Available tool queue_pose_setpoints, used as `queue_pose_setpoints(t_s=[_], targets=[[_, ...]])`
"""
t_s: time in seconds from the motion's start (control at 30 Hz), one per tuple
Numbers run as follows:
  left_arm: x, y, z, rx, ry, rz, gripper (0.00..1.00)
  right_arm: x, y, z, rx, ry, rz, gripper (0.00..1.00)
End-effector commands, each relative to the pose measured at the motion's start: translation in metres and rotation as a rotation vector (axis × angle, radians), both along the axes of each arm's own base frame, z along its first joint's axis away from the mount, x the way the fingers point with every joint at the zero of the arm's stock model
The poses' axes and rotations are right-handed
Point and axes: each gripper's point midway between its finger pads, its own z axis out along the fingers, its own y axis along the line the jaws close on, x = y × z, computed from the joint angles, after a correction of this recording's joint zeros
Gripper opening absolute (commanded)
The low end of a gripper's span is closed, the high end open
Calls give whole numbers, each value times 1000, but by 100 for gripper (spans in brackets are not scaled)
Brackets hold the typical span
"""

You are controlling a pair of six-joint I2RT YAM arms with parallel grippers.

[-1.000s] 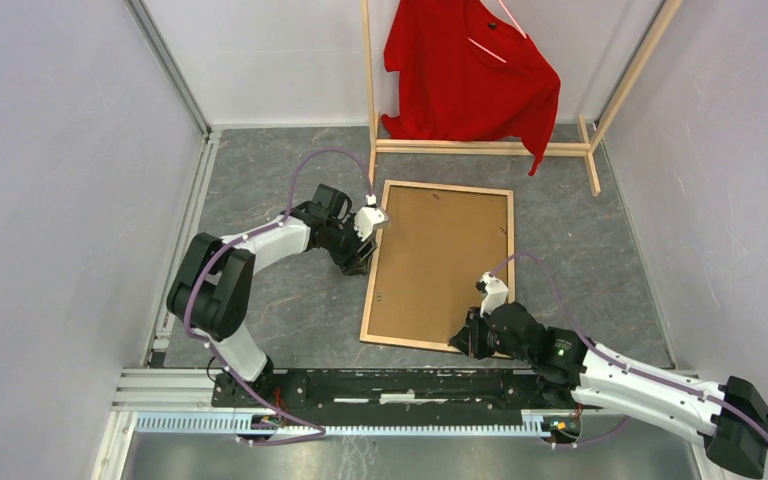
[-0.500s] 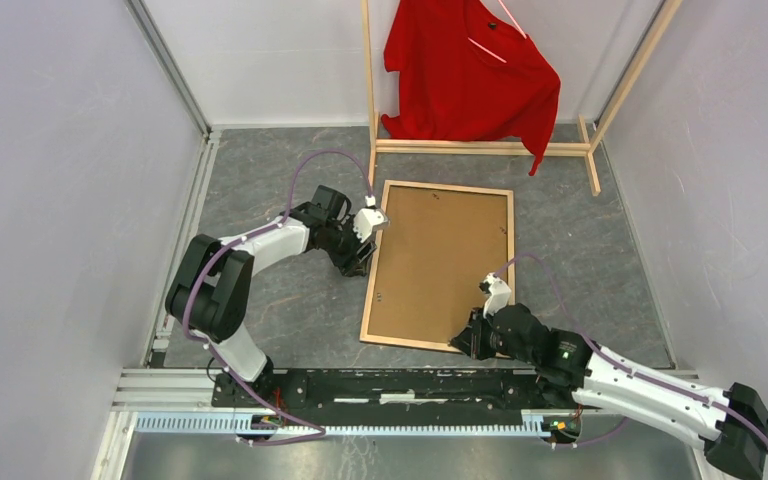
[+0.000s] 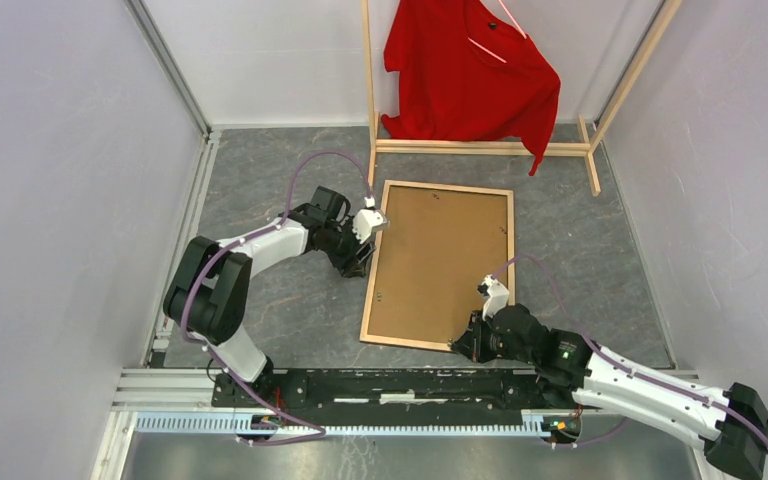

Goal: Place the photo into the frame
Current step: Install the photo frame at the center of the board.

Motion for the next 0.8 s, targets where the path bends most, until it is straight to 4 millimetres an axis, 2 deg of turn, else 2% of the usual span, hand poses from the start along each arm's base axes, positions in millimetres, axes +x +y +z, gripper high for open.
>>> queue_pose_setpoints(t_s=[0.0,0.77], targets=[[-1,-2,8,-10,-45,-36,64,0,2,-2,4,3,3,12],[-6,-5,6,-16,-34,-55,64,7,5,-6,-1,-21,-16,6]])
